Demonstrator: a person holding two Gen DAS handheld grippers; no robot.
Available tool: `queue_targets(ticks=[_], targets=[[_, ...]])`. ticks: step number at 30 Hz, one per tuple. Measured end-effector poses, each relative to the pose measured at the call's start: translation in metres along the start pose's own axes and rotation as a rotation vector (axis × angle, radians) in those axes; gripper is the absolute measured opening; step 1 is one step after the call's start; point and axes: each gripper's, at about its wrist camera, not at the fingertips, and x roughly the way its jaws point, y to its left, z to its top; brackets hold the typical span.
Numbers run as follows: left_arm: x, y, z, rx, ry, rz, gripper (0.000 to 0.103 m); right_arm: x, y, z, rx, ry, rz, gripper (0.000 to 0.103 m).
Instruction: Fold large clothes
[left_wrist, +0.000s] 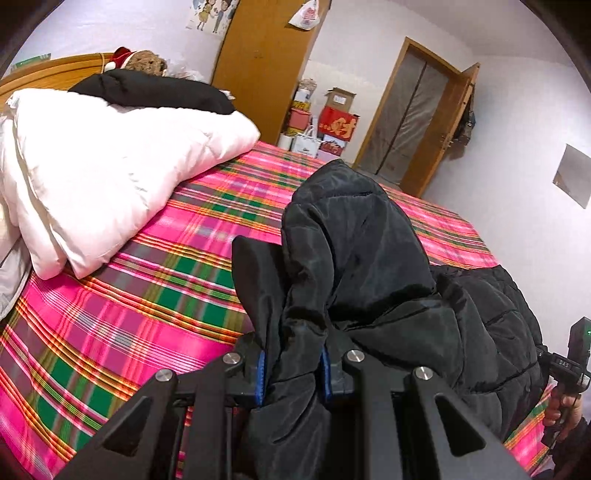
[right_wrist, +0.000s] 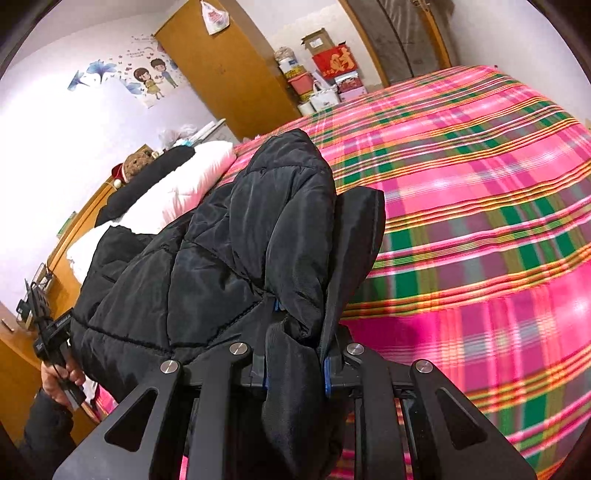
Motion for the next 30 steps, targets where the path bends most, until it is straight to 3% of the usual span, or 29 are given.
queue_targets(ticks=[5, 9, 12, 15, 19, 23, 30], targets=[[0.037, 0.041, -0.007, -0.022, 0.036, 0.034, 0.022, 0.050, 0.008, -0.012, -0.011, 0.037, -0.010, 0.019], [0.079, 0.072, -0.034, -0.067, 0.127, 0.084, 0.023, 0.087, -0.002, -0.039, 0.014, 0.108, -0.055, 0.020], [0.094, 0.093, -0.055, -0.130, 0.151, 0.076, 0.025, 0.094, -0.012, -0.051, 0.041, 0.129, -0.059, 0.025], [0.099, 0.096, -0.065, -0.131, 0.149, 0.081, 0.030, 0.096, -0.016, -0.052, 0.033, 0.144, -0.068, 0.032], [0.096, 0.098, -0.060, -0.153, 0.165, 0.102, 0.043, 0.091, -0.016, -0.052, 0.047, 0.159, -0.099, 0.044], [0.081, 0.107, -0.055, -0.186, 0.189, 0.091, 0.044, 0.067, -0.009, -0.049, 0.035, 0.135, -0.136, 0.052], [0.016, 0.095, -0.048, -0.151, 0.063, 0.127, 0.043, 0.011, 0.024, -0.044, -0.066, 0.005, -0.156, 0.052]])
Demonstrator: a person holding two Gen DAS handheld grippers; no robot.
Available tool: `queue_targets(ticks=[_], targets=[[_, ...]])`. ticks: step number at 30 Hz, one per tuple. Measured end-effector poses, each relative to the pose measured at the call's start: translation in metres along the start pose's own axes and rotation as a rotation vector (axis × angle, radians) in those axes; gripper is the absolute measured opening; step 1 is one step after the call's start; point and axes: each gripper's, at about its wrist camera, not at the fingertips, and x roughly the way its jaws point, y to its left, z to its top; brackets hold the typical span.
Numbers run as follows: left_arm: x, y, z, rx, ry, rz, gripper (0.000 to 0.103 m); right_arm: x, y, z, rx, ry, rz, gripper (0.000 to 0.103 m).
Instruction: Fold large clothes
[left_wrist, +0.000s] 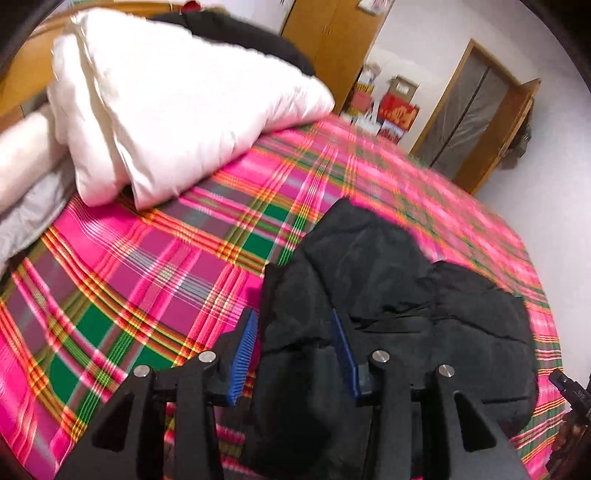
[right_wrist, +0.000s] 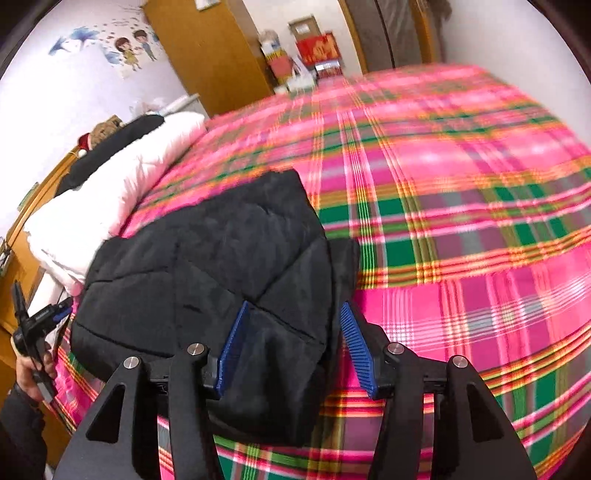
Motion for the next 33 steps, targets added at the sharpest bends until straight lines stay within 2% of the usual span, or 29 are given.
queue_targets(ticks=[3, 5, 8, 12, 15, 19, 24, 33], targets=[[-0.021, -0.015, -0.016, 0.035, -0.039, -0.037, 0.043, -0.003, 0.011, -0.012, -0.036, -0.001, -0.005, 0.052], [-0.019, -0.026, -0.031, 0.059, -0.021, -0.055, 0.043, 0.009, 0.016, -0.023, -0.053, 0.035, -0.012, 0.052], [0.008, -0.034, -0.050, 0.078, 0.055, -0.023, 0.043, 0.032, 0.013, -0.035, -0.043, 0.098, -0.028, 0.052], [0.019, -0.033, -0.050, 0.042, 0.049, -0.006, 0.043, 0.046, 0.012, -0.033, -0.055, 0.122, -0.038, 0.052], [0.018, -0.038, -0.045, 0.058, 0.055, 0.018, 0.043, 0.041, 0.013, -0.032, -0.060, 0.118, -0.043, 0.052], [-0.004, -0.051, -0.048, 0.092, 0.045, 0.023, 0.043, 0.017, 0.016, -0.035, -0.055, 0.095, -0.039, 0.052], [-0.052, -0.077, -0.061, 0.126, 0.009, 0.017, 0.043, -0.030, 0.029, -0.047, -0.095, 0.060, -0.037, 0.052], [-0.154, -0.136, -0.117, 0.160, -0.034, -0.052, 0.048, -0.118, 0.062, -0.094, -0.196, -0.014, -0.023, 0.053]])
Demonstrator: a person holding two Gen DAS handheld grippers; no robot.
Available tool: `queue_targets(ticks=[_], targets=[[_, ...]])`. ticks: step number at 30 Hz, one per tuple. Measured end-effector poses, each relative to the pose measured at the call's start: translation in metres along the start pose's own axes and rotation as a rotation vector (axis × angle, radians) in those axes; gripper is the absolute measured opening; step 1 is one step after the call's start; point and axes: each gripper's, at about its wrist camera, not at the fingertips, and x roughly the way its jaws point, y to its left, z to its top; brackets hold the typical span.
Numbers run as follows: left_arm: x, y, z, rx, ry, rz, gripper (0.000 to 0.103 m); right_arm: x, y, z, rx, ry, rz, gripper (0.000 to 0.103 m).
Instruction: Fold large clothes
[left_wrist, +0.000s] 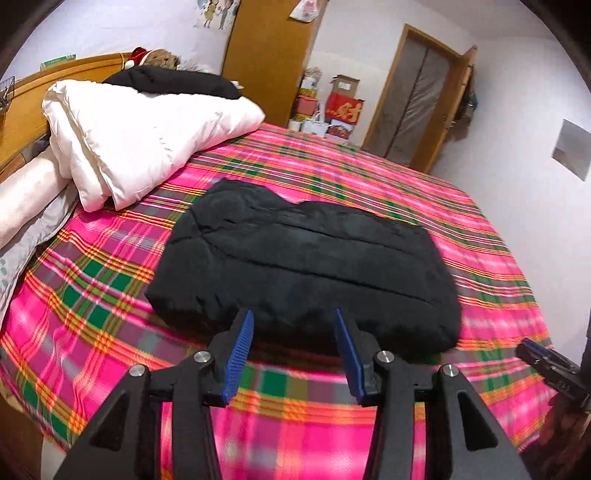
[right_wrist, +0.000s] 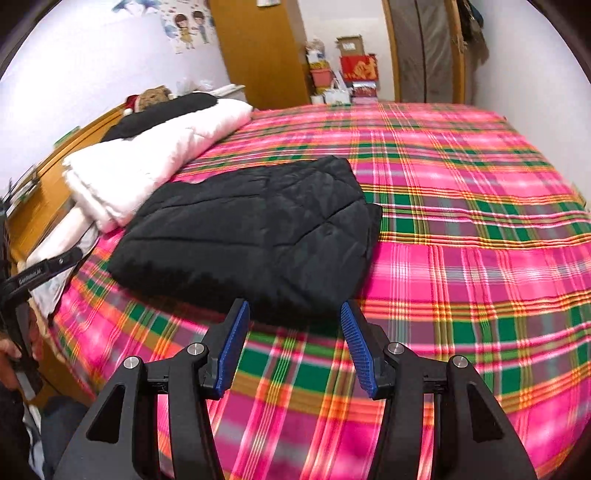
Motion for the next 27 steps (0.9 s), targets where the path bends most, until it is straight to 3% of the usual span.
queue_targets(ticks=[6, 13, 27], targets=[[-0.046, -0.033, -0.041, 0.017, -0.002, 0.027, 0.048, -0.038, 0.013, -0.035, -0.020, -0.019, 0.003, 0.056], [-0.065, -0.048, -0.078, 0.025, 0.053, 0.073, 0.048, -0.053, 0.012, -0.063, -0.009, 0.007, 0.001, 0.056], [-0.061, -0.063, -0.086, 0.061, 0.053, 0.150, 0.048, -0.049, 0.029, -0.068, -0.064, 0.027, 0.002, 0.056]])
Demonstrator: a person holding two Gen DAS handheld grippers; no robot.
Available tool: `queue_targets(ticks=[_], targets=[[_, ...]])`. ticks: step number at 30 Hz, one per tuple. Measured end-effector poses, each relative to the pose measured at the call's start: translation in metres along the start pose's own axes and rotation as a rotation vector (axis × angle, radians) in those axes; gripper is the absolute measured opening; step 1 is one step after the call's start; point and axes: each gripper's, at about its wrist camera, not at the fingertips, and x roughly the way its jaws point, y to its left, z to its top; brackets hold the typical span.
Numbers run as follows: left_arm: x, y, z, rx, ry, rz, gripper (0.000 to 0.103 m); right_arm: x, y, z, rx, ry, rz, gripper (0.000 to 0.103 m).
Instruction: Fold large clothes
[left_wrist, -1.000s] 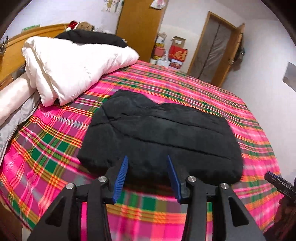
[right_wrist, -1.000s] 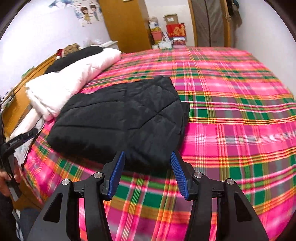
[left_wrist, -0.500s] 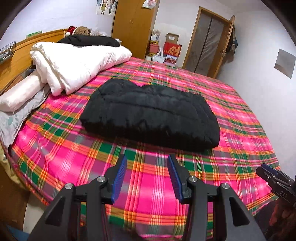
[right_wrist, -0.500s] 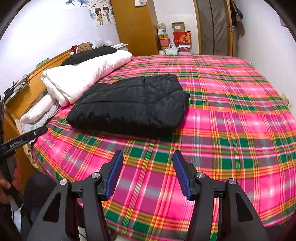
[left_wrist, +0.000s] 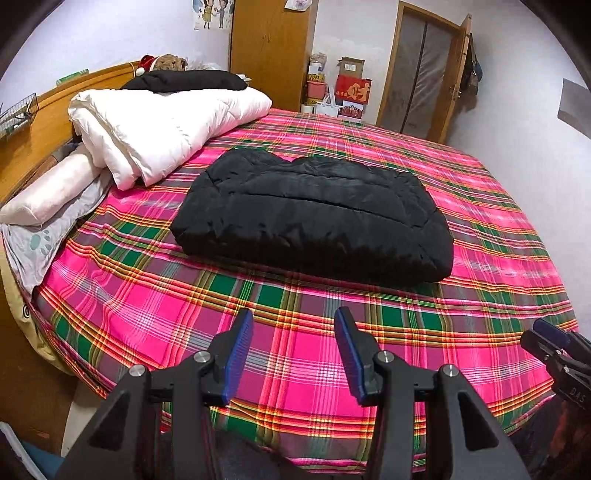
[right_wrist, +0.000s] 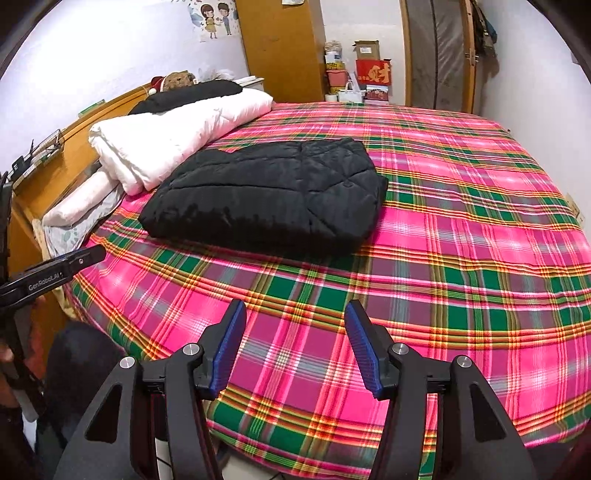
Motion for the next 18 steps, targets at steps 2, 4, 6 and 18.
queue_targets(ticks=[2, 4, 6, 18], targets=[[0.0020, -0.0003, -0.0001, 0.000, 0.008, 0.004, 0.048, 0.0020, 0.0020, -0.0001, -0.002, 0.004, 0.002, 0.056], [0.0038, -0.0016, -0.0012, 0.005, 0.018, 0.020, 0.048, 0.0027, 0.0034, -0.0002, -0.005, 0.007, -0.001, 0.056], [0.0038, -0.0023, -0.0027, 0.013, 0.013, 0.024, 0.048, 0.0035, 0.0046, 0.0004, -0.007, 0.009, -0.001, 0.056], [0.0041, 0.0004, -0.0026, -0.016, 0.015, -0.003, 0.048, 0.0057, 0.0088, 0.0000, -0.014, 0.019, -0.002, 0.056]])
